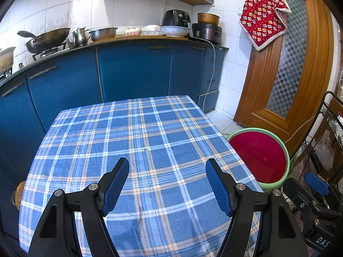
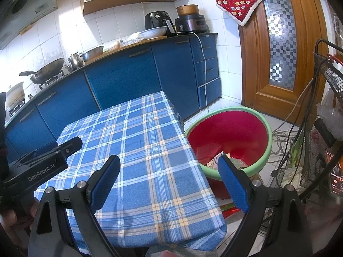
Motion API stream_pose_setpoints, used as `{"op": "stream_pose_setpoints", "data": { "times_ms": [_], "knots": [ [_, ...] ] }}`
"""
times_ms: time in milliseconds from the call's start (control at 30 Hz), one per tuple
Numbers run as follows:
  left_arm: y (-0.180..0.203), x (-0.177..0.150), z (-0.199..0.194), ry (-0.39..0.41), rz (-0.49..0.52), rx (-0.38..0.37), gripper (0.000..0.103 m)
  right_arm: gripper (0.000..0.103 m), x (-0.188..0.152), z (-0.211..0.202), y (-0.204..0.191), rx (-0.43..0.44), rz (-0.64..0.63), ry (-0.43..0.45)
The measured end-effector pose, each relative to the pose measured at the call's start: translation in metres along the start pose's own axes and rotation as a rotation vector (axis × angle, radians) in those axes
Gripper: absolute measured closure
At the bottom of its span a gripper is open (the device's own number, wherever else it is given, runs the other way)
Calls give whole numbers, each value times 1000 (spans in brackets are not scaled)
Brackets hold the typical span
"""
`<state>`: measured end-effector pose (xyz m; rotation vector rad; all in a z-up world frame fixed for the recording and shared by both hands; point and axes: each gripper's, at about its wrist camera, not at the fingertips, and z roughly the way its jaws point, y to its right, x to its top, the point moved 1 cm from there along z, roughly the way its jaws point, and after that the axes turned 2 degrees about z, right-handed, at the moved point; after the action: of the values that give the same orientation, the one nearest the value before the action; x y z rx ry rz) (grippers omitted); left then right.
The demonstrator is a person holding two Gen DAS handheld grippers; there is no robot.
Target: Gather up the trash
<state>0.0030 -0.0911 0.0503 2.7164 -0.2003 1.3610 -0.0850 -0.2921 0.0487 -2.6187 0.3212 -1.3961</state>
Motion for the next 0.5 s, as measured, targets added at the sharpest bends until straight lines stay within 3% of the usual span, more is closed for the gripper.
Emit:
{"op": "stream_pose_setpoints", "data": {
  "times_ms": [500],
  "knots": [
    [0, 0, -1, 0, -1, 0, 28, 11, 0, 0, 0, -1, -1, 0]
  ]
}}
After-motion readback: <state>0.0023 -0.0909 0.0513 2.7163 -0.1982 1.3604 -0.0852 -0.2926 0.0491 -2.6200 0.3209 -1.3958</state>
